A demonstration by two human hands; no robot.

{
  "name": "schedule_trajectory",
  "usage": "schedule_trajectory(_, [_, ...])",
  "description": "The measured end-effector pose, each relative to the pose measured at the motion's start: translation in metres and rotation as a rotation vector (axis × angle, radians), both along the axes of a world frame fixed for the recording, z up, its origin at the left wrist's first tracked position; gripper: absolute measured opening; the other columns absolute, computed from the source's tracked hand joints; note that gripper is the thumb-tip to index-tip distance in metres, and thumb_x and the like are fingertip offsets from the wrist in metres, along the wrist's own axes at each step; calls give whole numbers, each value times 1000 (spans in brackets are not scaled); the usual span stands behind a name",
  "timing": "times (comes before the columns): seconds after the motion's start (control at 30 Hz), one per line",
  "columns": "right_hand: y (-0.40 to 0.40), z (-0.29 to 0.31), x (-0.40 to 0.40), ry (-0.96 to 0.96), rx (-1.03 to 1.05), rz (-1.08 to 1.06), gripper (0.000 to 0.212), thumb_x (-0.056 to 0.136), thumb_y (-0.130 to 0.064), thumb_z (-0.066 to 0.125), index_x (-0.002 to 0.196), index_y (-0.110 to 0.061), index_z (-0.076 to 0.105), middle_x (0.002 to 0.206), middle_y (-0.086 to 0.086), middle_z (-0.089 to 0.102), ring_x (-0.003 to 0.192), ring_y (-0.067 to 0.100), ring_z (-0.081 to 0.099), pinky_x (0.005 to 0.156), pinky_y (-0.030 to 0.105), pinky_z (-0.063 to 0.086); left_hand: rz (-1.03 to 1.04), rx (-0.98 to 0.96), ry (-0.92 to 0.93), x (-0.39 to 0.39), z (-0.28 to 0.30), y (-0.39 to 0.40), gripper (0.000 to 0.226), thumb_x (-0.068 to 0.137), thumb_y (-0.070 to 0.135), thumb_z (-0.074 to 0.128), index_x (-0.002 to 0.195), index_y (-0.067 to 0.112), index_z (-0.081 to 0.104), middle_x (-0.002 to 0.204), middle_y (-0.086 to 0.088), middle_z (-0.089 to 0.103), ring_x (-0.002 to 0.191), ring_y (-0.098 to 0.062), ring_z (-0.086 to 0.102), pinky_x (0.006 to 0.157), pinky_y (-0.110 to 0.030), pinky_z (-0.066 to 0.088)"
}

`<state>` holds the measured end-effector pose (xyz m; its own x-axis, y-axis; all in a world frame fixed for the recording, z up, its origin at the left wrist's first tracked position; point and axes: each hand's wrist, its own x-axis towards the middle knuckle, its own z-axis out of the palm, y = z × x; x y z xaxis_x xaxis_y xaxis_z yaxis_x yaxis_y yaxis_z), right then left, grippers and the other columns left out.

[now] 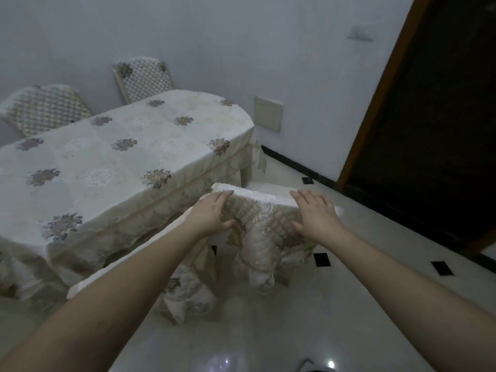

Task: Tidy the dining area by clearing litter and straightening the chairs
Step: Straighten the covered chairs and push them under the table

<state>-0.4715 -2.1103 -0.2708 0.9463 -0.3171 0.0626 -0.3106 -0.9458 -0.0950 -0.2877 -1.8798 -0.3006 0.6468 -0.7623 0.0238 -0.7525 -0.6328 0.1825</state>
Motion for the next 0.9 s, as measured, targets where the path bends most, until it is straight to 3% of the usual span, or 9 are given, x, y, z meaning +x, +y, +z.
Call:
schedule_trajectory(0.3, [-65, -31, 7, 54, 47, 26, 81, 88, -41, 57, 151, -23, 11, 157, 3, 19, 145, 23, 12, 117, 43, 8, -11, 147, -110, 16, -15, -57, 94, 72, 49, 70, 149, 26, 21, 150, -2, 31, 138, -24, 29, 109, -39, 28])
schedule_trajectory(0.53, [-95, -54, 37, 99, 111, 134, 80, 86, -36, 58, 150, -23, 12, 155, 4, 21, 144, 23, 15, 117, 41, 3, 104, 222, -58, 26, -37, -85, 90, 77, 40, 66, 151, 27, 16, 157, -2, 21, 145, -24, 15, 116, -41, 16])
schedule_trajectory(0.67, [-103, -64, 60, 110, 130, 169, 82, 83, -35, 62, 149, -22, 15, 152, 4, 25, 141, 23, 20, 116, 40, 8, 85, 203, -56, 30, -50, -91, 88, 76, 35, 66, 150, 26, 20, 156, -4, 24, 144, -26, 19, 114, -43, 17])
schedule_trajectory(0.8, [-103, -76, 87, 275, 202, 117, 91, 80, -42, 68, 150, -28, 11, 147, 1, 33, 130, 25, 38, 106, 48, 28, 18, 196, -79, 55, -63, -89, 88, 66, 33, 75, 144, 24, 34, 147, -7, 40, 137, -29, 35, 108, -46, 30])
schedule_trajectory(0.9, [-102, -81, 101, 377, 182, 126, 65, 82, -34, 62, 140, -34, 34, 127, 1, 53, 110, 26, 55, 87, 39, 45, -55, 124, -115, 84, -67, -92, 70, 62, 34, 80, 126, 22, 54, 126, -5, 58, 120, -30, 53, 102, -50, 34])
